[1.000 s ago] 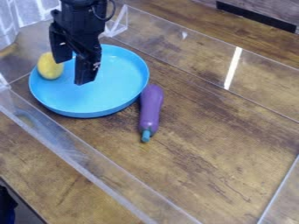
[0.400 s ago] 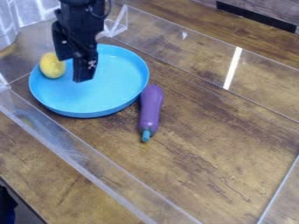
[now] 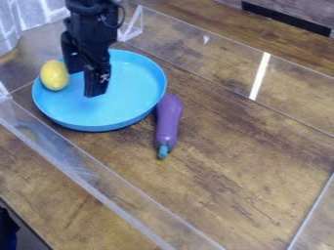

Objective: Put the carrot on the blue tray

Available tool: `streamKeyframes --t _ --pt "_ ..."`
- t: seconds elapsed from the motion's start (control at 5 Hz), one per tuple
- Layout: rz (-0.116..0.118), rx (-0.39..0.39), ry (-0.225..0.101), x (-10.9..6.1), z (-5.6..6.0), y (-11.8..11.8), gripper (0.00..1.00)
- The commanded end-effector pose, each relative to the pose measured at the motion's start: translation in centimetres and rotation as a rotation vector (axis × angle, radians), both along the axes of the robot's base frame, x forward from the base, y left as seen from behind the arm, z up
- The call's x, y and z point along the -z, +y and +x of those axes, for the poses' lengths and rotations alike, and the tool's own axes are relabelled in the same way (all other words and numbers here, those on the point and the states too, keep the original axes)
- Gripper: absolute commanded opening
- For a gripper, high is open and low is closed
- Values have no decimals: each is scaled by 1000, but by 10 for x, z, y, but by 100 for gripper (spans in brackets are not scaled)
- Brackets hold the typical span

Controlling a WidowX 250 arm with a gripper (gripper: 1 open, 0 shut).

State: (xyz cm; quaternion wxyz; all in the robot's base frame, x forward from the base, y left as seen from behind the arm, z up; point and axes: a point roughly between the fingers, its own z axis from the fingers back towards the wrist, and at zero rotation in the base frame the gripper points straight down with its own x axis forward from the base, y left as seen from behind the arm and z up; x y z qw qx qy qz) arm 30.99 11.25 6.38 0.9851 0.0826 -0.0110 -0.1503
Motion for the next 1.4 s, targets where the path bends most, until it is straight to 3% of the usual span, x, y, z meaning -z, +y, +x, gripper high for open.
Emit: streamKeyframes --t 0.0,0.6,1.0,1.2 --pt "9 -77 -56 -20 9 18 100" --pt "-14 -31 -69 -31 13 62 100" --pt "-35 20 -59 -31 18 61 100" --pt "-46 26 -56 -22 20 73 100"
